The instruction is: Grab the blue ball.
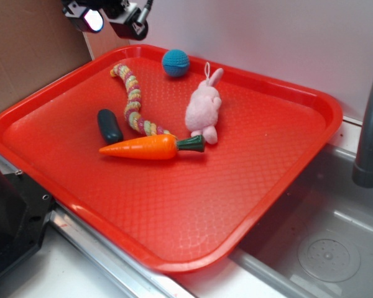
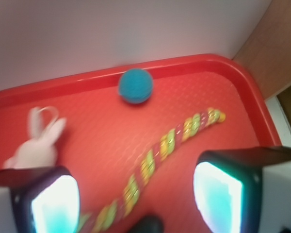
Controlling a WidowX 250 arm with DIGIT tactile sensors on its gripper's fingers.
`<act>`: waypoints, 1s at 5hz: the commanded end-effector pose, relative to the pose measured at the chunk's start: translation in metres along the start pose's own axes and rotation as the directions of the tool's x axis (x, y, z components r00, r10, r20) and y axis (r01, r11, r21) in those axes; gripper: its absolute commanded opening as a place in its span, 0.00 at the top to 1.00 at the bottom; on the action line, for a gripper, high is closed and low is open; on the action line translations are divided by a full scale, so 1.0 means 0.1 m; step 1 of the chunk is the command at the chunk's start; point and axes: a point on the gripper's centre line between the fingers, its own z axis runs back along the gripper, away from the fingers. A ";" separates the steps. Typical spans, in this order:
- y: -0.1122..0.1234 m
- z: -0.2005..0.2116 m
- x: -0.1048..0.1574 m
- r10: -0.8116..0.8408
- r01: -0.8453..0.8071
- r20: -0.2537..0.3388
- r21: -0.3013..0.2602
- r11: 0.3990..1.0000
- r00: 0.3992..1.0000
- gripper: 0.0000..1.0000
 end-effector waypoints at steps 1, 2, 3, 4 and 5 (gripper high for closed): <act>0.07 -0.35 0.33 -0.001 -0.005 0.066 0.089 0.996 0.998 0.00; 0.11 -0.55 0.43 -0.003 -0.003 0.072 0.084 0.996 0.997 0.00; 0.10 -0.68 0.52 -0.013 0.007 0.067 0.090 0.996 0.998 0.00; 0.08 -0.84 0.60 -0.056 0.050 0.061 0.096 0.994 0.997 0.00; 0.06 -0.99 0.63 -0.095 0.092 0.041 0.071 0.993 0.995 0.00</act>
